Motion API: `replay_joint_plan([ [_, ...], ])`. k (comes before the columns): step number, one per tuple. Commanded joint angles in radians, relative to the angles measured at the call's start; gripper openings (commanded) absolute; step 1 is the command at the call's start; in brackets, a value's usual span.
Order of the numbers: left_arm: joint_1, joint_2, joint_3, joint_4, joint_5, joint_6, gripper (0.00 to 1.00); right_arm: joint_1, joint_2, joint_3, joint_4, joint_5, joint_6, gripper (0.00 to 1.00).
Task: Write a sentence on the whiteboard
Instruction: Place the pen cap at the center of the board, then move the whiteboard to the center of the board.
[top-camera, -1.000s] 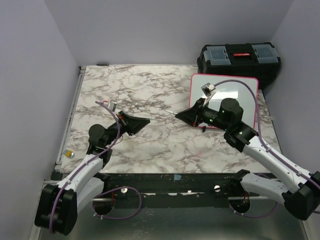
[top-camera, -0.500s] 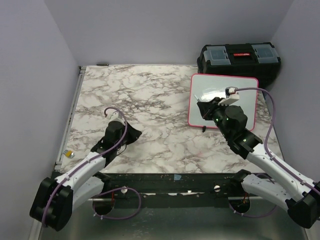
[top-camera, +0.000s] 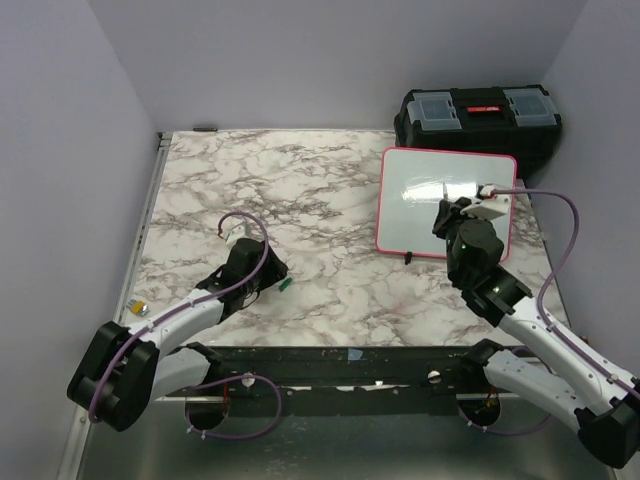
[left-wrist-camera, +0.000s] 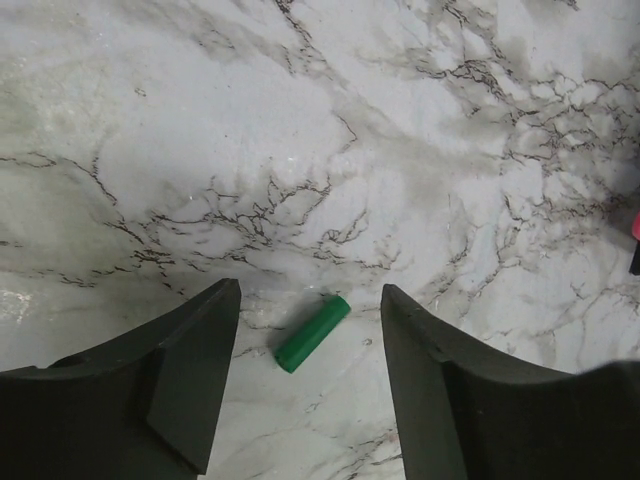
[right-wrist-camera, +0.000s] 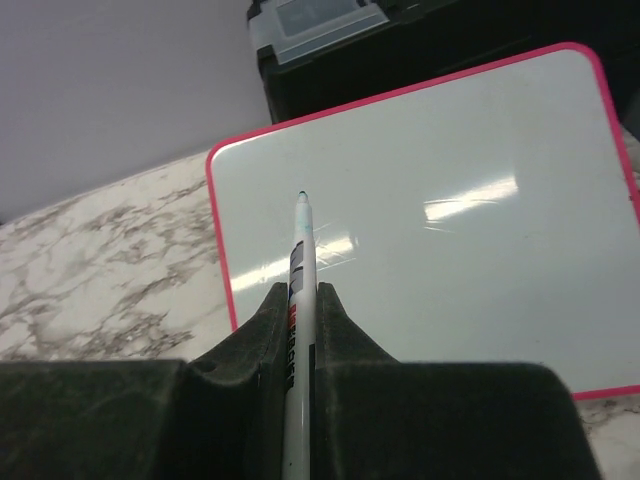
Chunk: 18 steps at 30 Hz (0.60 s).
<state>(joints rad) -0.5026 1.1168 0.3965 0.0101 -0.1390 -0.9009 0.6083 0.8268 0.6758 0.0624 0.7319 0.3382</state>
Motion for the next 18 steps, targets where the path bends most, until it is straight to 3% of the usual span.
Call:
replay_joint_plan([
  [1, -0.005, -0.011, 0.032, -0.027, -0.027, 0.024, 0.64, -0.056, 0.006, -0.005, 0.027, 0.144, -0.060, 0.01],
  [3, -0.006, -0.024, 0.045, -0.037, -0.024, 0.037, 0.66, -0.117, 0.027, 0.011, 0.023, 0.125, -0.037, 0.01],
  [7, -0.006, -0.057, 0.074, -0.016, -0.001, 0.083, 0.68, -0.350, 0.118, 0.119, -0.058, -0.126, 0.097, 0.01],
  [11, -0.007, -0.068, 0.140, 0.018, 0.066, 0.150, 0.68, -0.525, 0.203, 0.190, -0.138, -0.226, 0.134, 0.01],
  [18, -0.006, -0.015, 0.258, 0.116, 0.256, 0.256, 0.65, -0.759, 0.214, 0.144, -0.144, -0.373, 0.148, 0.01],
])
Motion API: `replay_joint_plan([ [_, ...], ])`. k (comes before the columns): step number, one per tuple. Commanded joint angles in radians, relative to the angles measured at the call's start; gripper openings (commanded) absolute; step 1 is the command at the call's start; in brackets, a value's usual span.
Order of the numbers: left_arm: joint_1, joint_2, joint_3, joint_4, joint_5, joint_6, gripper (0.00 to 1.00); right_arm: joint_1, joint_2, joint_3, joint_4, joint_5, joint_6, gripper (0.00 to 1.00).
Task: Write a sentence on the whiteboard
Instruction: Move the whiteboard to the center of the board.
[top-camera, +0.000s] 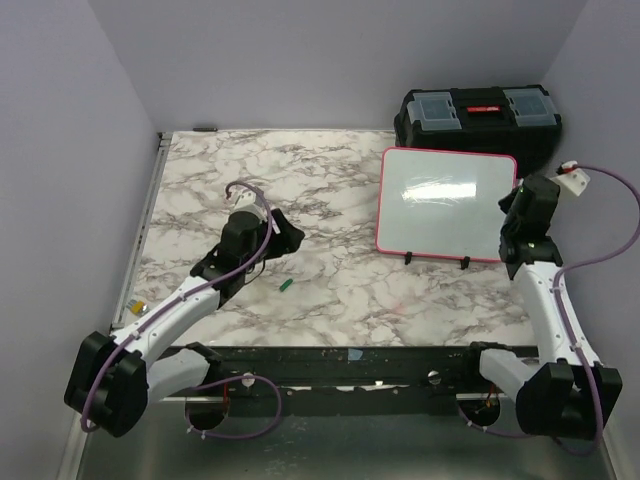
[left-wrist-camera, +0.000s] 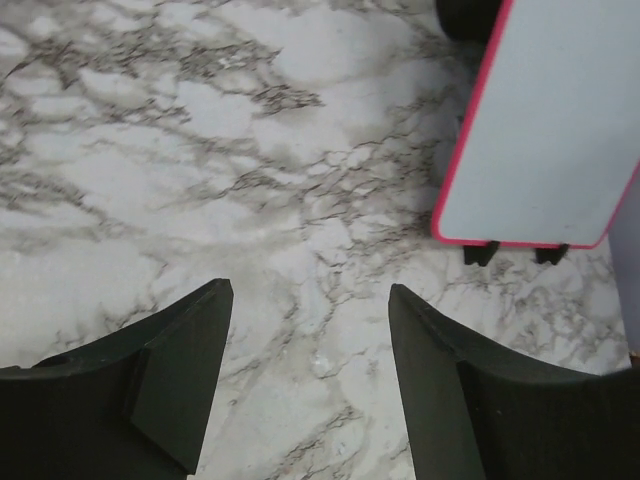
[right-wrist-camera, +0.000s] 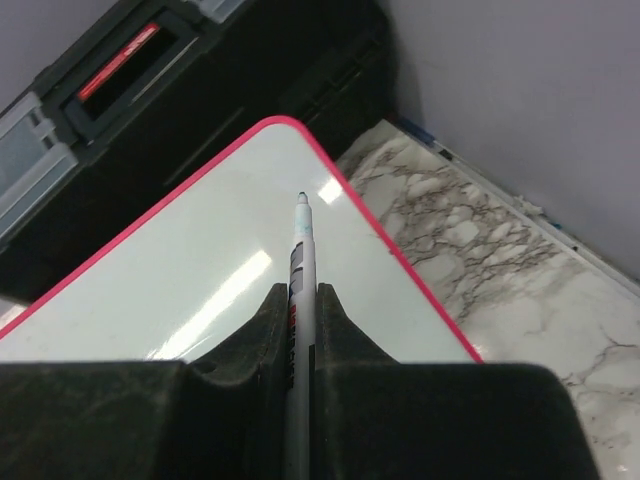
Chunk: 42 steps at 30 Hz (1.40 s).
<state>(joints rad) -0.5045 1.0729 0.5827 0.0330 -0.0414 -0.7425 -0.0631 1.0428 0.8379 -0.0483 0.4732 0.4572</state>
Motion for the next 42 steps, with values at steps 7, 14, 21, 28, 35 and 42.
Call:
replay_joint_plan([
  [7, -0.003, 0.175, 0.215, 0.248, 0.341, 0.196, 0.65, -0.359, 0.139, -0.035, 0.003, -0.381, 0.117, 0.01],
  [14, 0.025, 0.464, 0.427, 0.355, 0.571, 0.224, 0.66, -0.399, 0.269, -0.005, 0.016, -0.454, 0.091, 0.01],
  [21, 0.035, 0.695, 0.618, 0.395, 0.710, 0.222, 0.67, -0.402, 0.327, 0.023, 0.038, -0.442, 0.083, 0.01],
  [28, 0.045, 0.826, 0.708, 0.450, 0.793, 0.182, 0.67, -0.422, 0.410, 0.033, 0.126, -0.576, 0.091, 0.01],
  [35, 0.046, 0.918, 0.772, 0.493, 0.829, 0.131, 0.67, -0.431, 0.488, 0.072, 0.163, -0.652, 0.113, 0.01],
  [42, 0.046, 1.004, 0.851, 0.493, 0.861, 0.081, 0.66, -0.431, 0.535, 0.090, 0.176, -0.685, 0.103, 0.01],
])
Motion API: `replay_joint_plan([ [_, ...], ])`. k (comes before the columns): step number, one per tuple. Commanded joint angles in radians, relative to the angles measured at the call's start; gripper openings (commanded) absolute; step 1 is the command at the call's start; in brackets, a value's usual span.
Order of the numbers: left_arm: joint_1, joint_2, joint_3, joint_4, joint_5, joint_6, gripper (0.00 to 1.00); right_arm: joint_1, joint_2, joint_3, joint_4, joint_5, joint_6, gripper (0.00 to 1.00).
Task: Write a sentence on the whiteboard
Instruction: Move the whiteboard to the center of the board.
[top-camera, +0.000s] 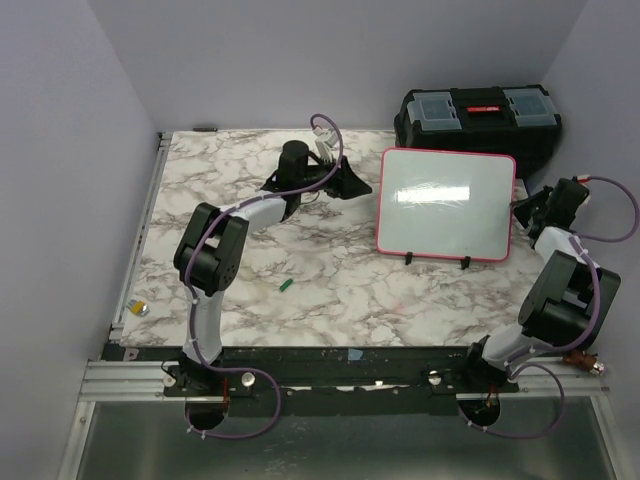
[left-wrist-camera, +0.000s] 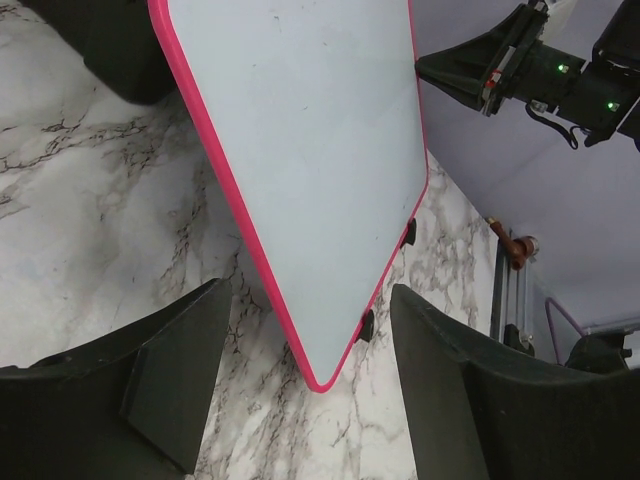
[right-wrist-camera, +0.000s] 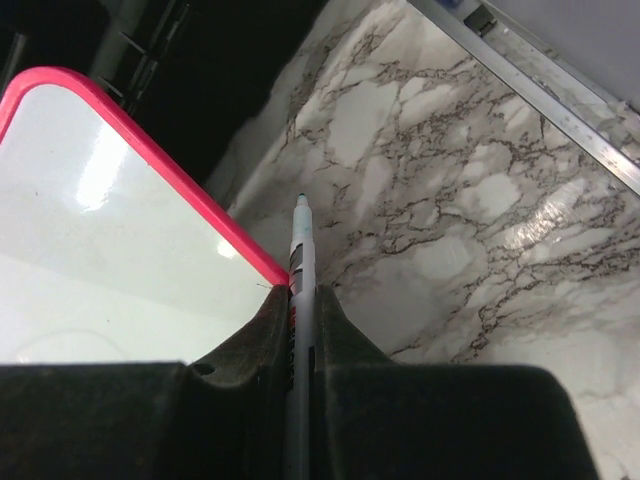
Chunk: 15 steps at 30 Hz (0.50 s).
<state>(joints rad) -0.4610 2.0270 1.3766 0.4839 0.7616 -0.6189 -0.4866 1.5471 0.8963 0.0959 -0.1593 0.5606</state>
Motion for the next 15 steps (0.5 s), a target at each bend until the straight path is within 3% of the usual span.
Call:
replay_joint_plan([
  [1, 0.001, 0.063, 0.072, 0.046, 0.064, -0.053, 0.66, -0.008, 0.035, 0.033, 0.031, -0.054, -0.002, 0.01],
  [15, -0.048, 0.204, 0.211, -0.037, 0.046, -0.073, 0.66, -0.008, 0.043, 0.014, 0.033, -0.097, -0.007, 0.01],
])
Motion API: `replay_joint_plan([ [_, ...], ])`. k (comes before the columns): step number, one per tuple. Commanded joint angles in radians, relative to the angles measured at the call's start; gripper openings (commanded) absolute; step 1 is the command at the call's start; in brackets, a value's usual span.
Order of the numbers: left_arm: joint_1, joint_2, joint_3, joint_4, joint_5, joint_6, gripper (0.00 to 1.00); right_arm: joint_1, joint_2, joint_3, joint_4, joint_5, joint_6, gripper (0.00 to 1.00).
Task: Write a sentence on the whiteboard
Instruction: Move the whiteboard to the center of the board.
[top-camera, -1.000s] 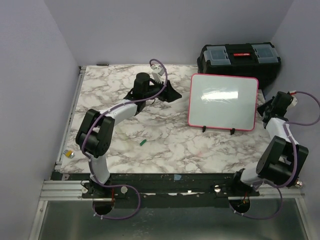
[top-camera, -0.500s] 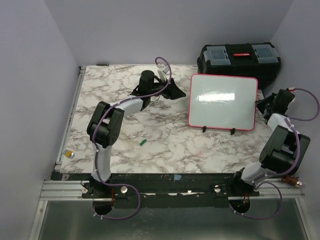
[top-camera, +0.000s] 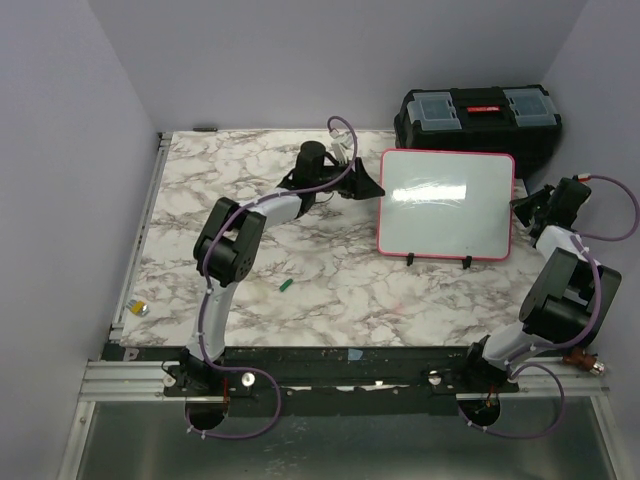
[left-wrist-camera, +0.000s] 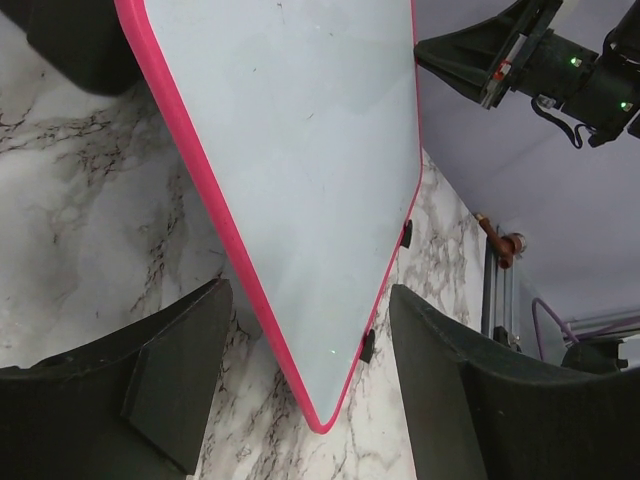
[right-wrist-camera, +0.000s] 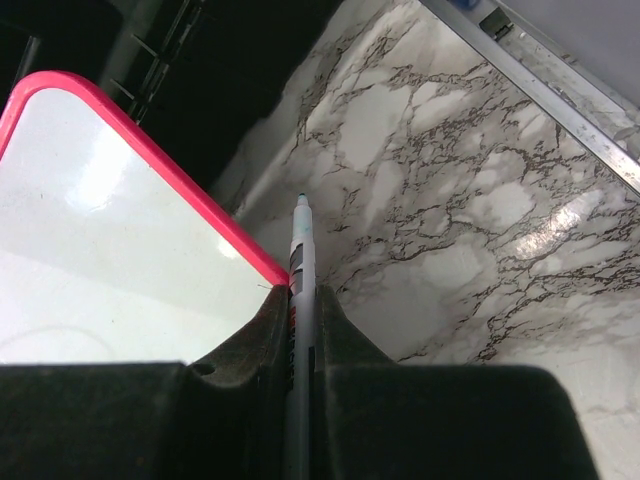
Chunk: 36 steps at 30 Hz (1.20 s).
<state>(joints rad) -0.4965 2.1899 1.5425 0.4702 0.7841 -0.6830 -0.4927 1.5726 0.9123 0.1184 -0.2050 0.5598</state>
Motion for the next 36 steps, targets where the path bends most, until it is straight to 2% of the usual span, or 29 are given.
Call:
replay_joint_plan([
  [1, -0.014, 0.049, 0.056, -0.040, 0.024, -0.006, 0.65, -0.002, 0.018, -0.004, 0.013, -0.060, -0.005, 0.01],
  [5, -0.019, 0.060, 0.073, -0.057, 0.021, -0.012, 0.64, -0.002, 0.017, -0.014, 0.019, -0.082, -0.005, 0.01],
  [9, -0.021, 0.087, 0.150, -0.238, -0.038, -0.009, 0.64, -0.002, 0.012, -0.027, 0.021, -0.085, -0.003, 0.01],
  [13, -0.024, 0.060, 0.101, -0.210, -0.069, -0.052, 0.65, -0.002, 0.009, -0.034, 0.021, -0.089, 0.002, 0.01],
  [17, -0.037, 0.082, 0.101, -0.202, -0.057, -0.076, 0.60, -0.002, 0.013, -0.041, 0.022, -0.124, 0.001, 0.01],
  [20, -0.047, 0.085, 0.069, -0.131, -0.033, -0.109, 0.56, -0.001, 0.015, -0.054, 0.028, -0.152, 0.003, 0.01],
  [23, -0.050, 0.078, 0.027, -0.042, -0.013, -0.141, 0.48, -0.001, 0.008, -0.078, 0.035, -0.171, 0.011, 0.01],
  [30, -0.051, 0.043, -0.069, 0.063, 0.003, -0.155, 0.17, 0.000, -0.013, -0.138, 0.037, -0.200, 0.035, 0.01],
  [36, -0.048, -0.019, -0.197, 0.119, 0.002, -0.119, 0.04, 0.041, -0.067, -0.178, 0.010, -0.221, 0.037, 0.01],
])
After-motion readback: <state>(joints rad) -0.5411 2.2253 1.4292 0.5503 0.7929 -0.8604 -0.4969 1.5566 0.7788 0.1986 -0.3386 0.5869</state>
